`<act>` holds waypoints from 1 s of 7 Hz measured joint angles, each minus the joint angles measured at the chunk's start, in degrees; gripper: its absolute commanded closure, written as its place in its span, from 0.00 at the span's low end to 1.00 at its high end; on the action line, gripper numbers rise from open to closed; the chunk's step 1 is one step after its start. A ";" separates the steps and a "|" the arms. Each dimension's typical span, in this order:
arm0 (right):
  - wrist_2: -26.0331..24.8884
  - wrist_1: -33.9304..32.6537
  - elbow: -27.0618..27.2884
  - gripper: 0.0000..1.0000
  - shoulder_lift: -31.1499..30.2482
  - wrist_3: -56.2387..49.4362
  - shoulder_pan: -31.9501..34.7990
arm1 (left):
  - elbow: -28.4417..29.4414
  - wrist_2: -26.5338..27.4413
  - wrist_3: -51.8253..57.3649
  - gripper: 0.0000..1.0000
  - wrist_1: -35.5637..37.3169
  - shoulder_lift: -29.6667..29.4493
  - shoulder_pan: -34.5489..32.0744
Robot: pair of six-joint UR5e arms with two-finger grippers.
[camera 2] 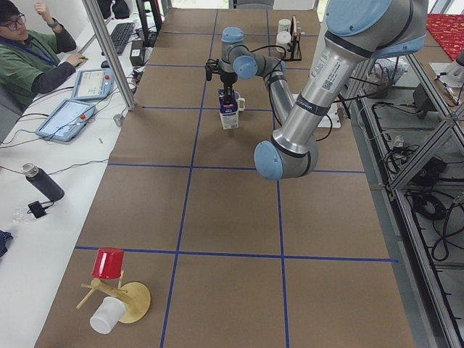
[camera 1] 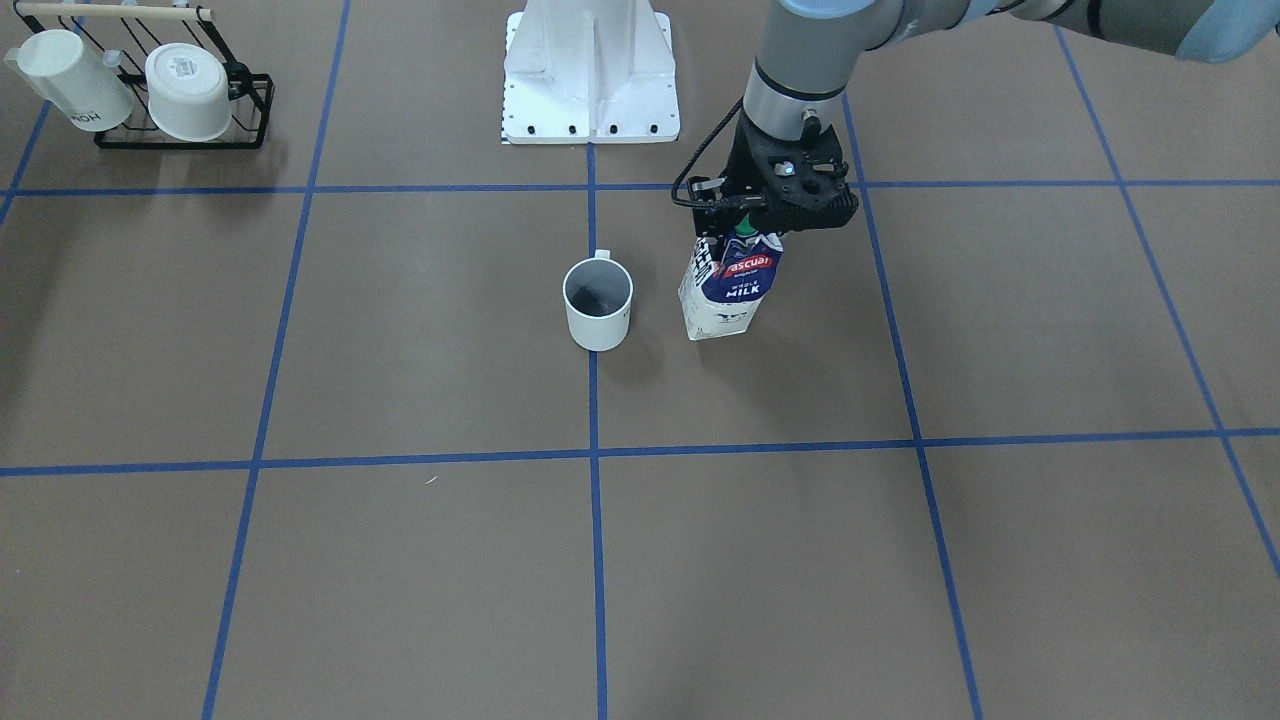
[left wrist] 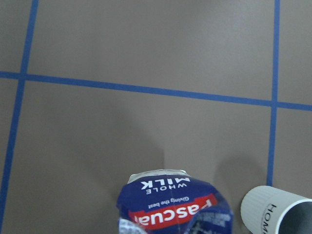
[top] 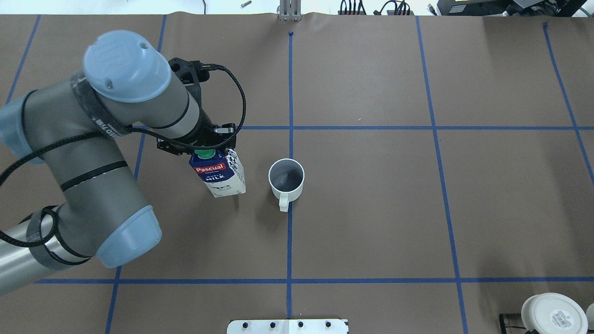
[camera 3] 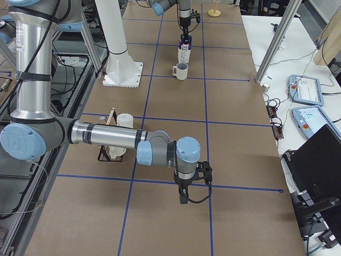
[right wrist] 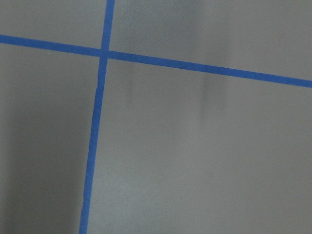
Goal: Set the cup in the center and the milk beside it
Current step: 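Carry the milk carton with the left gripper toward the mug, then set the carton down beside the mug, open the left gripper, withdraw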
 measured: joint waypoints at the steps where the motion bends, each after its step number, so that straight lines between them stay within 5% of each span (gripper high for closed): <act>1: 0.01 0.00 -0.02 0.00 0.00 0.00 0.00 | 1.74 0.69 -0.33 0.99 0.24 -1.79 0.85; 3: 0.01 0.00 -0.02 0.00 0.00 0.00 0.00 | 4.49 1.41 -0.54 0.86 0.33 -4.45 2.00; 4: -0.04 0.00 -0.02 0.00 0.00 0.00 0.00 | 5.07 1.52 -0.55 0.61 0.32 -4.81 2.51; 5: -0.04 0.00 -0.05 0.00 0.00 0.00 0.00 | 5.27 1.55 -0.52 0.24 0.26 -4.83 2.86; 6: -0.03 0.00 -0.08 0.00 0.00 0.00 0.00 | 5.29 1.57 -0.46 0.02 0.18 -4.83 3.09; 7: -0.03 0.00 -0.08 0.00 0.00 0.00 0.00 | 5.01 1.56 -0.40 0.01 0.17 -4.78 3.16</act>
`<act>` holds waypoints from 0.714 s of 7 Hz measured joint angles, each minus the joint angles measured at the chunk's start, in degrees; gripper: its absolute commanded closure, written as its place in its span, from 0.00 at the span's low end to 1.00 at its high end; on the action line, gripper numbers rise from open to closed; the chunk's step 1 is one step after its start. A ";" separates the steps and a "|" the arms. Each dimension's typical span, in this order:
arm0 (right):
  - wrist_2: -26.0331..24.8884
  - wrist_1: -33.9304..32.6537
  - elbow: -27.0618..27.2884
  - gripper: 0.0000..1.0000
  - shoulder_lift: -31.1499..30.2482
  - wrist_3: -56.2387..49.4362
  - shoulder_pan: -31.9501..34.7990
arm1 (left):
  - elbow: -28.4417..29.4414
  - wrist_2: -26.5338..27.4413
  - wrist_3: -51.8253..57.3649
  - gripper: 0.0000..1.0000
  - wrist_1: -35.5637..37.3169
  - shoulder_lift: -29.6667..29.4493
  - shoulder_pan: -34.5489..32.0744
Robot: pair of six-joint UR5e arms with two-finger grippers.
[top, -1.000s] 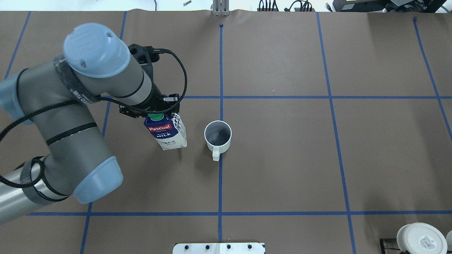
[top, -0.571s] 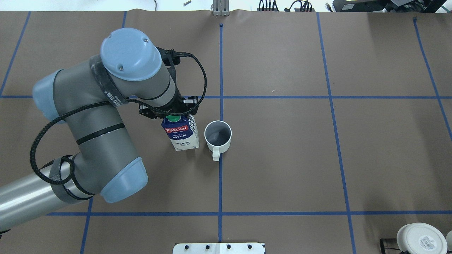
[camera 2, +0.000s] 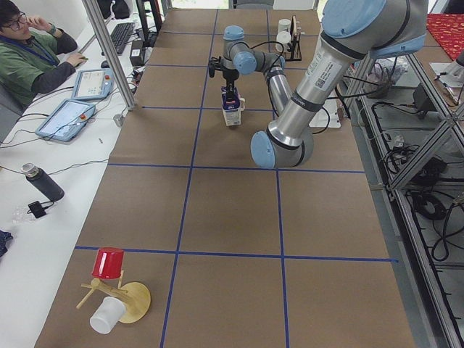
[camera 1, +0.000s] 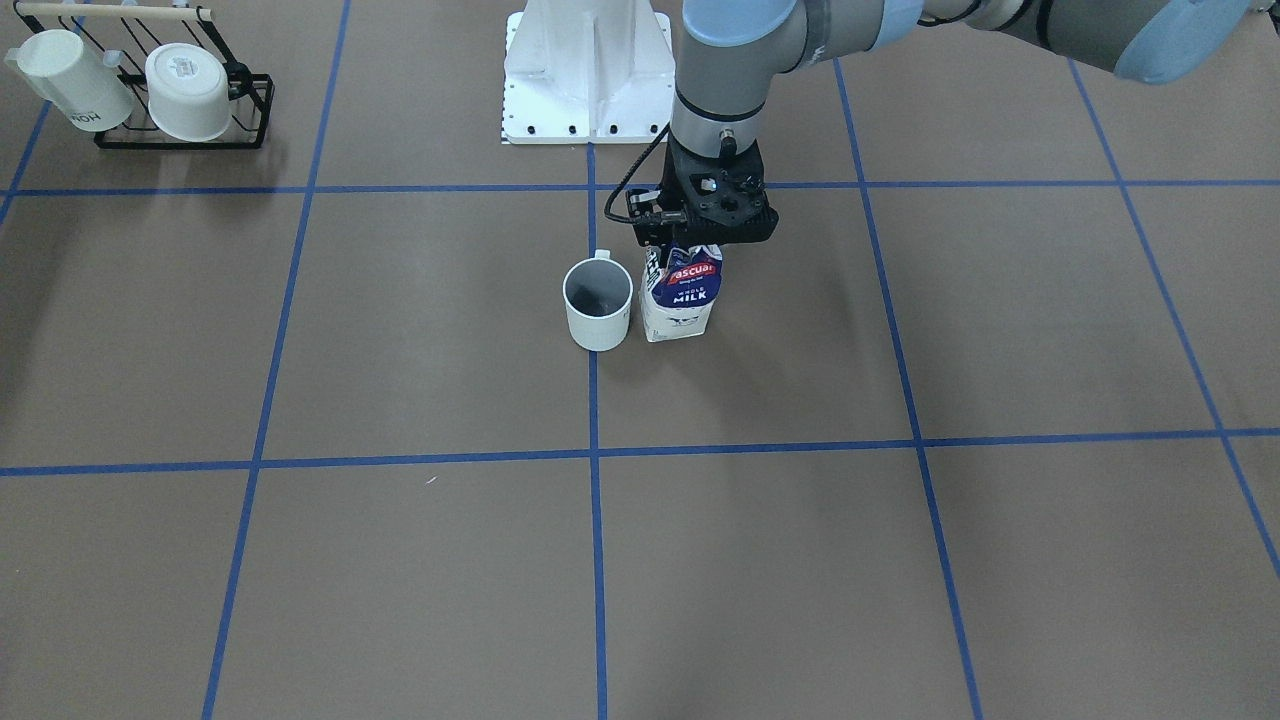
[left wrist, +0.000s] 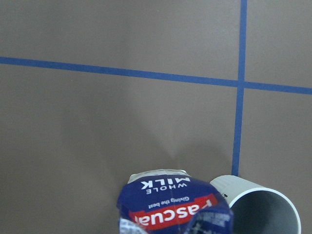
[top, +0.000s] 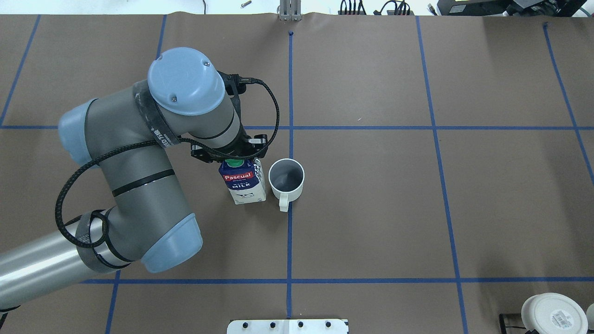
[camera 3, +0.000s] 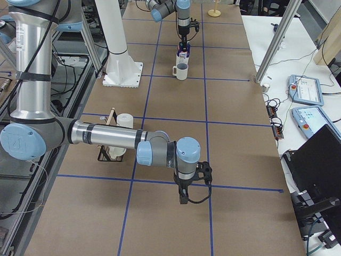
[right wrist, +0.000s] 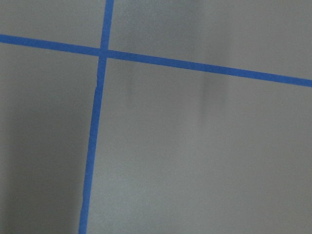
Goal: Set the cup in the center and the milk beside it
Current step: 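Set the carton down beside the mug, open the left gripper, withdraw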
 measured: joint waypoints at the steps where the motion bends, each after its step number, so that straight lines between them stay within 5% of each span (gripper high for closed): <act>1: 0.03 0.00 0.02 0.00 0.00 0.00 0.00 | -0.84 -0.04 0.00 0.01 0.16 0.11 -0.07; 5: 0.05 0.00 0.05 0.00 0.00 -0.02 0.00 | -8.10 -0.18 0.54 0.01 6.52 0.36 -2.31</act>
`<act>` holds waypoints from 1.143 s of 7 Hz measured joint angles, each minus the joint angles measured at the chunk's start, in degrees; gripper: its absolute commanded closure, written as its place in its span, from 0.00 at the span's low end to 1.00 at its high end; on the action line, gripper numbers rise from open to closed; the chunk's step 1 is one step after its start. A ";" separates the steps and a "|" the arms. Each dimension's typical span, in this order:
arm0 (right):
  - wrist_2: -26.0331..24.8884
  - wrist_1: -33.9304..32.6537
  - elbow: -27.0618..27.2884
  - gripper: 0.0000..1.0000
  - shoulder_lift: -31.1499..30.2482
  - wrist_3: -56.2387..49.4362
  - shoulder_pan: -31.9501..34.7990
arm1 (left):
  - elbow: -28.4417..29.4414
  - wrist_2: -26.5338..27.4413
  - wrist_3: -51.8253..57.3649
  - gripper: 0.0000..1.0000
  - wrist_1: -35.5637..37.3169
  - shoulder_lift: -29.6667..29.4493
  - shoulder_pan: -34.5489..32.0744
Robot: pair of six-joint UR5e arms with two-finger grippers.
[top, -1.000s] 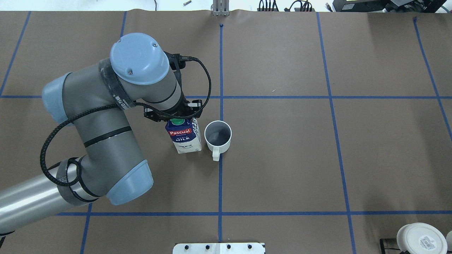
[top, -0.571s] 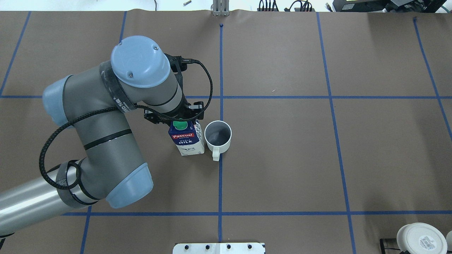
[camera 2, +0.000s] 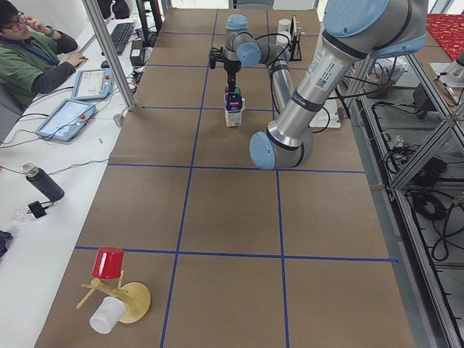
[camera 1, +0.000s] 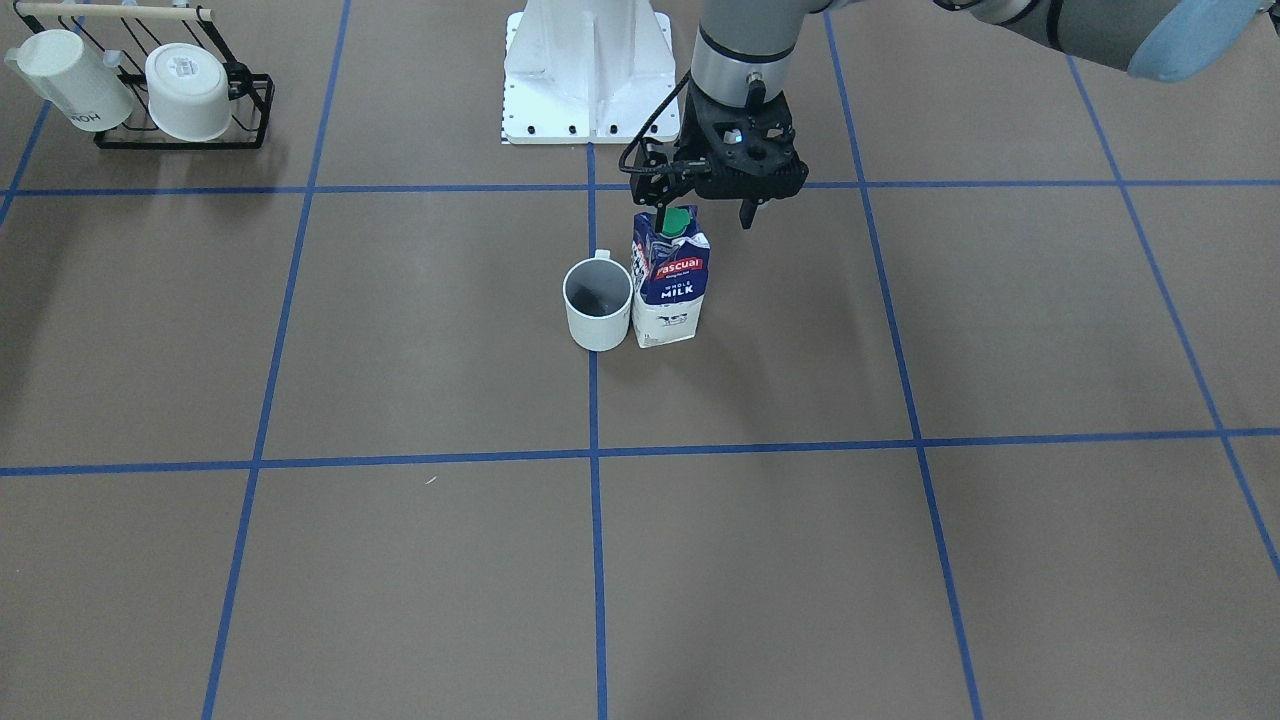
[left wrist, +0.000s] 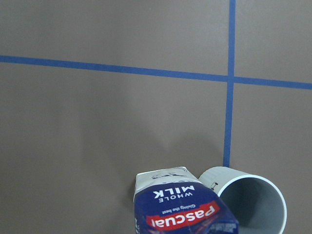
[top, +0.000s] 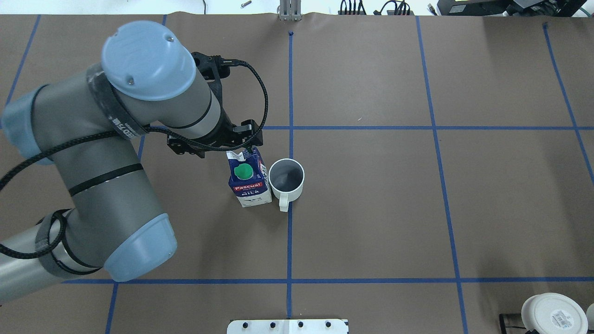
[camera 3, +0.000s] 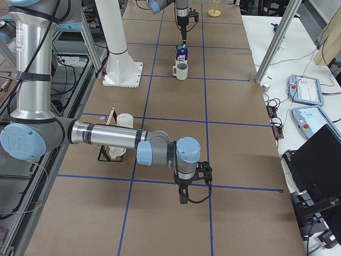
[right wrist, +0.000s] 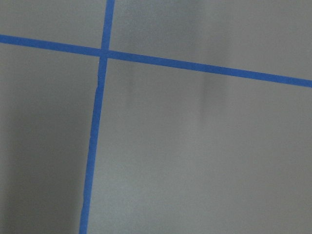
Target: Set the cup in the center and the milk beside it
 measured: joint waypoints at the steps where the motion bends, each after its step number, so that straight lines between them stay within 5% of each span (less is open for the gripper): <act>1: 0.00 0.00 -0.04 0.00 0.00 -0.04 0.00 | -1.34 0.01 1.26 0.01 1.17 0.79 -0.96; 5: -0.06 0.05 -0.24 0.00 -0.13 -0.09 0.00 | -4.50 -2.03 21.75 0.01 1.51 11.59 -11.18; 8: -0.16 0.09 -0.33 0.00 -0.13 -0.21 0.00 | -0.65 -12.46 50.08 0.01 1.25 22.63 -29.19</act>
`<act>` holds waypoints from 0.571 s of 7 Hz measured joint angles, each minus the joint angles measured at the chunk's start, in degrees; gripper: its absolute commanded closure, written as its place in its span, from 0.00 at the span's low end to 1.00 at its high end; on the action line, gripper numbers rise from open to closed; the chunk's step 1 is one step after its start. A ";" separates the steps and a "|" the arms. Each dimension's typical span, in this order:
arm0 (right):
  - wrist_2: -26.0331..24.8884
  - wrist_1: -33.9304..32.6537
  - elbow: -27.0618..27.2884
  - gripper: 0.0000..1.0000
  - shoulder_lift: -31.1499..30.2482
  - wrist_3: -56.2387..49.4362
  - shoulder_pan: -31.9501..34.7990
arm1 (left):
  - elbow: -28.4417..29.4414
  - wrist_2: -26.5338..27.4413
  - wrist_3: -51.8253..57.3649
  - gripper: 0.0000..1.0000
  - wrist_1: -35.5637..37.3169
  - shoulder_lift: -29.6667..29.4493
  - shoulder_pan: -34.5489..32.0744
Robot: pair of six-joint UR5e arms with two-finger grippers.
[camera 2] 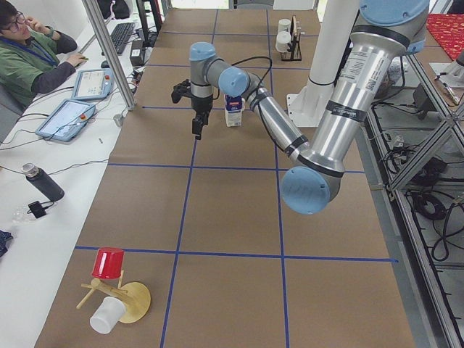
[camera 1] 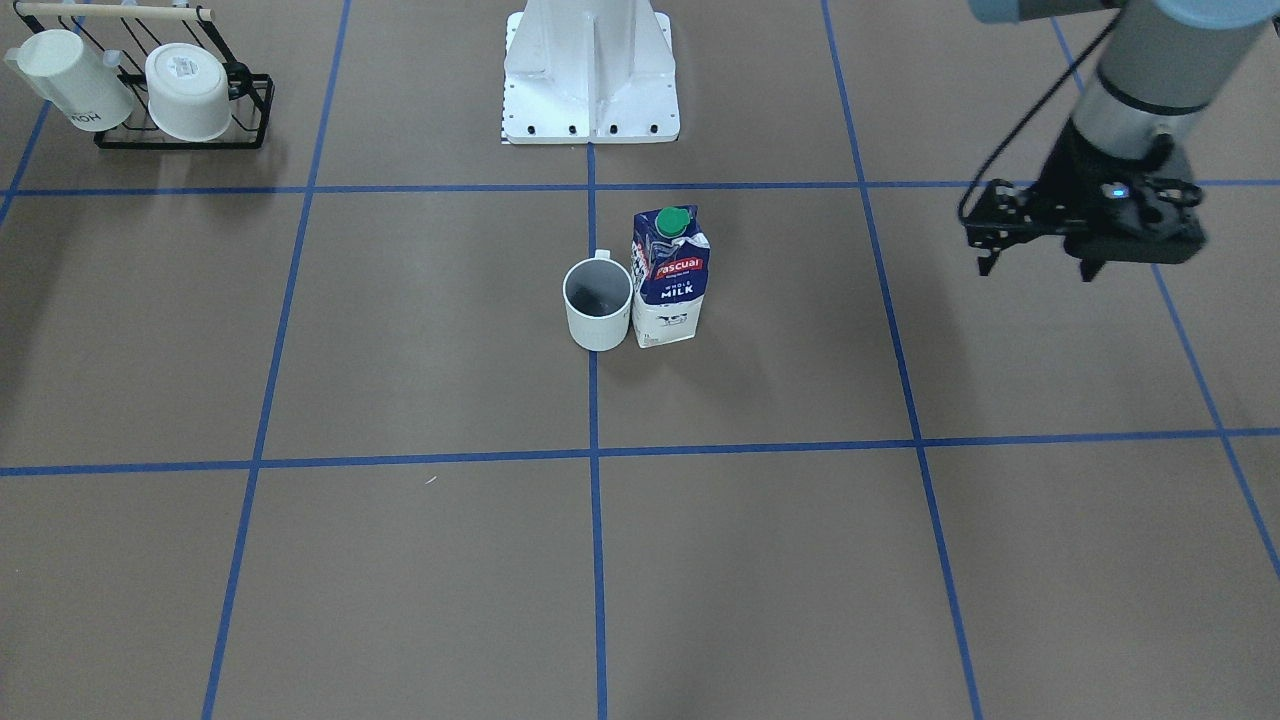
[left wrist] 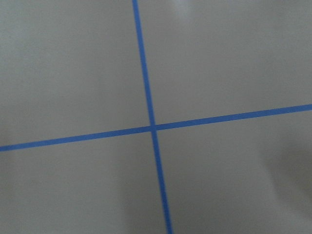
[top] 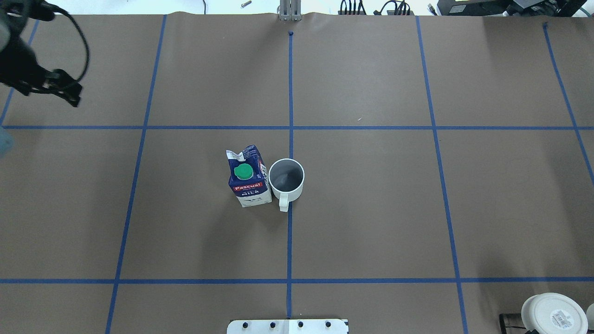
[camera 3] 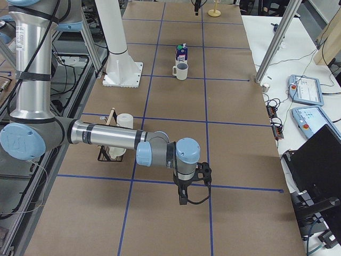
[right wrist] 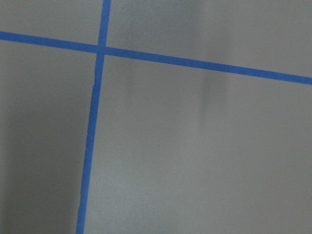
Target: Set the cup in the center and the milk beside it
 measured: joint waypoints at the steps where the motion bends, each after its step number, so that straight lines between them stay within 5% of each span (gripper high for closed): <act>1: -0.01 0.00 0.00 0.00 -0.02 -0.04 0.00 | 3.19 -2.11 9.13 0.01 -0.07 2.78 -5.89; 4: 0.11 -0.02 -0.01 0.00 -0.04 -0.02 0.00 | 12.22 -3.83 15.13 0.01 -2.47 9.81 -19.15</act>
